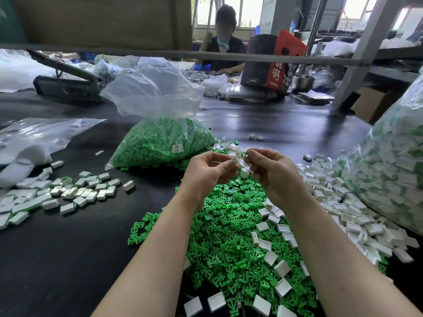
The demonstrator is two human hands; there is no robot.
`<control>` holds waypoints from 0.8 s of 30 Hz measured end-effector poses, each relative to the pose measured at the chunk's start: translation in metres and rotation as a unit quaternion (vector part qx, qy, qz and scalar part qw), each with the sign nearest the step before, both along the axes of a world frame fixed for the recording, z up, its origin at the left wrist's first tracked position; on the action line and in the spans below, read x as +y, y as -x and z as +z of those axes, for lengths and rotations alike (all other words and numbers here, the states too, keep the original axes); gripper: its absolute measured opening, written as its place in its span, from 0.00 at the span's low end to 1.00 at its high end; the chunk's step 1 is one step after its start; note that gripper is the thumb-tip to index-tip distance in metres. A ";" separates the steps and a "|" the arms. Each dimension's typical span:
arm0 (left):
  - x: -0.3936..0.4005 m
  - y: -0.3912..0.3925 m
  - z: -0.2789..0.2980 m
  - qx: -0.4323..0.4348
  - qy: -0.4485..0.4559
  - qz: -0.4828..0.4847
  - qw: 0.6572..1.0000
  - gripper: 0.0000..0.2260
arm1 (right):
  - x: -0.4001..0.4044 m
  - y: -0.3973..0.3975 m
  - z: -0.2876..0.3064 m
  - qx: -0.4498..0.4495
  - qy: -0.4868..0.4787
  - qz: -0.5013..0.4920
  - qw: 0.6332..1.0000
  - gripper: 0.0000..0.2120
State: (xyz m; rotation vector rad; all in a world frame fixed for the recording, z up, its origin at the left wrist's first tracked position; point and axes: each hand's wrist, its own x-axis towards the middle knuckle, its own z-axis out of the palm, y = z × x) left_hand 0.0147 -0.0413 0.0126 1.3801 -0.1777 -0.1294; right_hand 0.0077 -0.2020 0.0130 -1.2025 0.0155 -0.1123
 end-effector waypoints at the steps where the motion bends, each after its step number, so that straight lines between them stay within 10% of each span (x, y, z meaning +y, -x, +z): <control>1: 0.000 0.000 0.000 -0.001 0.000 0.001 1.000 0.06 | 0.001 0.000 0.000 -0.002 -0.001 0.002 1.000 0.07; 16: 0.002 0.000 0.001 -0.012 0.007 0.006 1.000 0.07 | 0.006 0.002 0.001 0.005 -0.017 -0.001 1.000 0.04; 24: 0.005 -0.001 -0.001 -0.018 0.004 0.015 1.000 0.04 | 0.007 0.003 -0.005 -0.072 0.137 -0.013 0.988 0.07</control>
